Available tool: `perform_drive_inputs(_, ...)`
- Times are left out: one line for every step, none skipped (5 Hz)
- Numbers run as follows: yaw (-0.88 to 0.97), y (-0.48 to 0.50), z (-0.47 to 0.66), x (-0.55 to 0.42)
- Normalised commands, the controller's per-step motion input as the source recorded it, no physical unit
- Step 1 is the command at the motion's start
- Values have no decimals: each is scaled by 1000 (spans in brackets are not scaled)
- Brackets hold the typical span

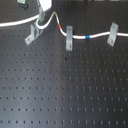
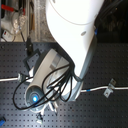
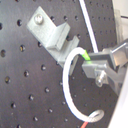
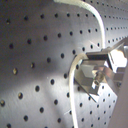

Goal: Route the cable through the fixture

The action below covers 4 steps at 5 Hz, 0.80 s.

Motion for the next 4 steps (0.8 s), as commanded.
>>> perform_drive_inputs(560,252,-82,-28)
perform_drive_inputs(180,0,-54,-1)
perform_drive_inputs(0,0,19,0)
perform_drive_inputs(11,12,332,0)
